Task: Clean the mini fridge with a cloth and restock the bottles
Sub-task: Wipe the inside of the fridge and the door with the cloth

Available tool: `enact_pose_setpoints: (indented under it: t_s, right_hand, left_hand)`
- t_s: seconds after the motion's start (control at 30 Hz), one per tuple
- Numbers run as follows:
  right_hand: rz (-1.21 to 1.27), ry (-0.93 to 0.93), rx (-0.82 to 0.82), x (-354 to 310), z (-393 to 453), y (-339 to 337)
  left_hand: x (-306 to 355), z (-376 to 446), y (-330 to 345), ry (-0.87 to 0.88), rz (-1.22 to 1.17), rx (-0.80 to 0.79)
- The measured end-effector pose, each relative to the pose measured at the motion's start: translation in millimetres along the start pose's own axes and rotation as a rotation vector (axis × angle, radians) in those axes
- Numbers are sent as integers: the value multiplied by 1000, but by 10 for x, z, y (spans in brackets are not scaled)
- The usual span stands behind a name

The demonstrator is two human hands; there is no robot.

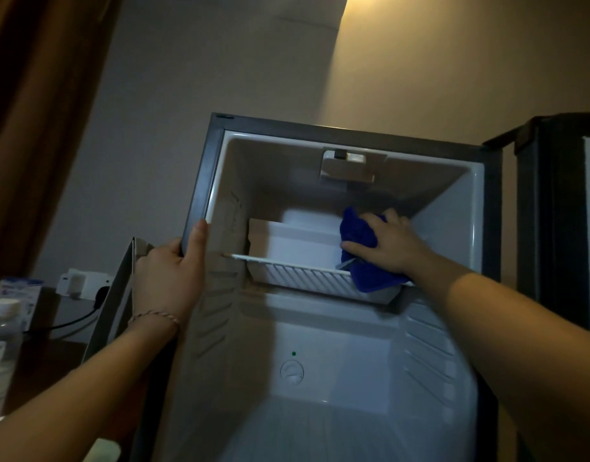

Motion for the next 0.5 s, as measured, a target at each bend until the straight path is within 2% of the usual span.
enact_pose_setpoints:
  t_s: [0.2, 0.33, 0.5]
  right_hand:
    - [35, -45, -168, -102, -52, 53]
    - [-54, -120, -96, -117, -33, 75]
    - [-109, -100, -46, -105, 42, 75]
  left_hand:
    - [9, -10, 2, 9, 5, 25]
    - [-15, 3, 31, 9, 5, 27]
    - [-88, 28, 74, 12, 32, 28]
Point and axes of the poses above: each hand's wrist, its own z-axis towards the middle knuckle, its own y-axis out of the palm, x = y × z, the point moved 4 cm from there along z, towards the middle knuckle, and after that the axes turned 15 degrees about z, right-handed, at the moved point
